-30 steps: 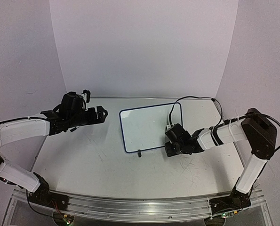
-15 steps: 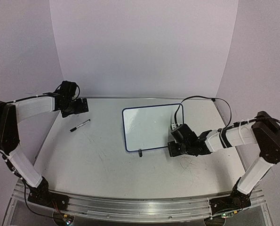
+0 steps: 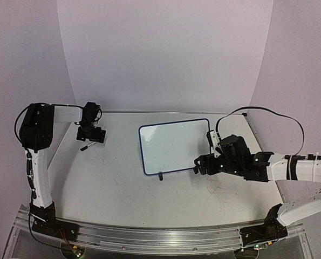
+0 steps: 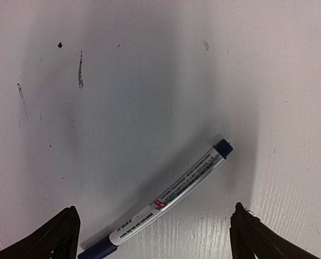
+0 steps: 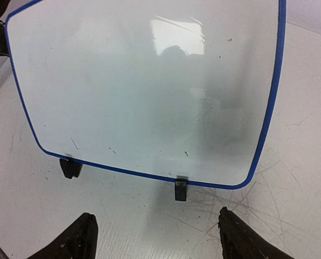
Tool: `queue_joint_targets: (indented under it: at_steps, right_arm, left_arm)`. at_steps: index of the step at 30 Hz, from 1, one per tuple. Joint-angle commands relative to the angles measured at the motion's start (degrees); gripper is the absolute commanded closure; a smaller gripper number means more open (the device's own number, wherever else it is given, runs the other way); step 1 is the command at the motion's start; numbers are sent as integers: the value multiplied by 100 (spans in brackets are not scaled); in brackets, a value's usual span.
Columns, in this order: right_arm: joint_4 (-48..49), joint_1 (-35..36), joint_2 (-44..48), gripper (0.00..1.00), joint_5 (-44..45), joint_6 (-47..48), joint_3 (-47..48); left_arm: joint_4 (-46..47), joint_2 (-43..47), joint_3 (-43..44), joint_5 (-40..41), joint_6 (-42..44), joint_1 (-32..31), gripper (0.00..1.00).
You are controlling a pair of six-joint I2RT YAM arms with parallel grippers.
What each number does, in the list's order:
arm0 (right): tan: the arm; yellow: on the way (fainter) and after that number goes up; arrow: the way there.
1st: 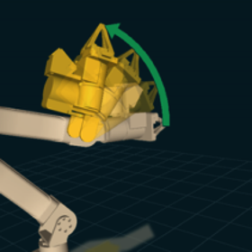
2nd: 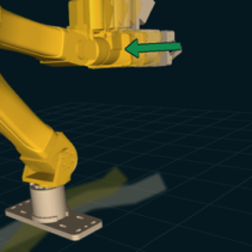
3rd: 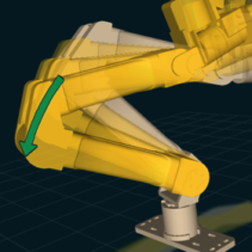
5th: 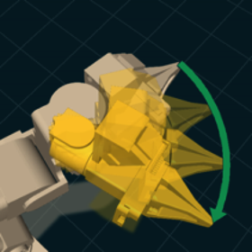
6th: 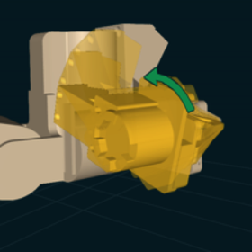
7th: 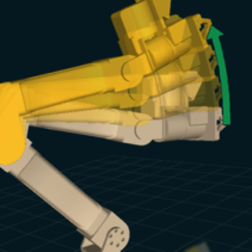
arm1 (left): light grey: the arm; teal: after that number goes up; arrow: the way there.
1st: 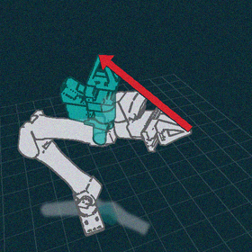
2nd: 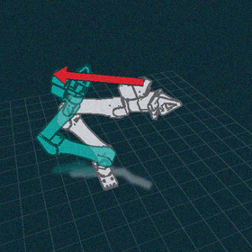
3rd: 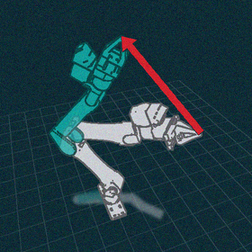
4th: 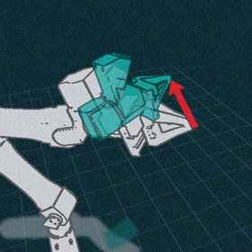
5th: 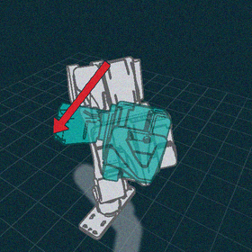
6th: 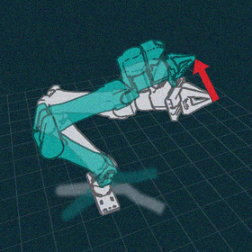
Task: Write a sentence on the whiteboard
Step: Pick up the whiteboard marker from the corner of the board.
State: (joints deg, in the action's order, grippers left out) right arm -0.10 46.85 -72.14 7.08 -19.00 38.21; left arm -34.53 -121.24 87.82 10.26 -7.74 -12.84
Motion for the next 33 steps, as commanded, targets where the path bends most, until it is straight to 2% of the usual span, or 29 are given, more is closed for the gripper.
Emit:
queue_joint_targets:
  at_steps: [1, 3, 7, 15, 18, 25, 26, 27, 28, 33]
  right_arm:
    - [58, -2, 377, 24, -224, 208, -29]
    - [54, -5, 402, 25, -226, 246, 32]
    - [15, -8, 425, 28, -171, 235, 166]
    - [10, -8, 552, 28, -453, 304, 518]
    - [10, -8, 569, 27, -476, 223, 687]
    - [172, -3, 648, 20, -662, 119, 925]
    - [194, -3, 625, 16, -640, 126, 962]
    - [137, -10, 594, 6, -508, 100, 1077]
    - [60, -7, 568, 3, -360, 104, 1191]
    - [26, -15, 630, 2, 76, 10, 1363]
  left_arm:
    - [-162, -305, 354, -68, 539, -12, 3]
    - [-224, -436, 440, -151, 564, -7, 5]
    - [-260, -282, 243, -437, 423, -11, 18]
    - [-256, 290, -547, -627, 139, -16, 61]
    - [-257, 400, -779, -800, 8, -35, 73]
    - [-207, 1377, -1421, -641, -321, -246, 89]
    - [-192, 1606, -1500, -605, -364, -287, 91]
    - [-163, 1796, -1557, -601, -398, -325, 94]
    - [-128, 2055, -1620, -648, -436, -357, 97]
    - [456, 3545, -2014, -975, -338, -813, 100]
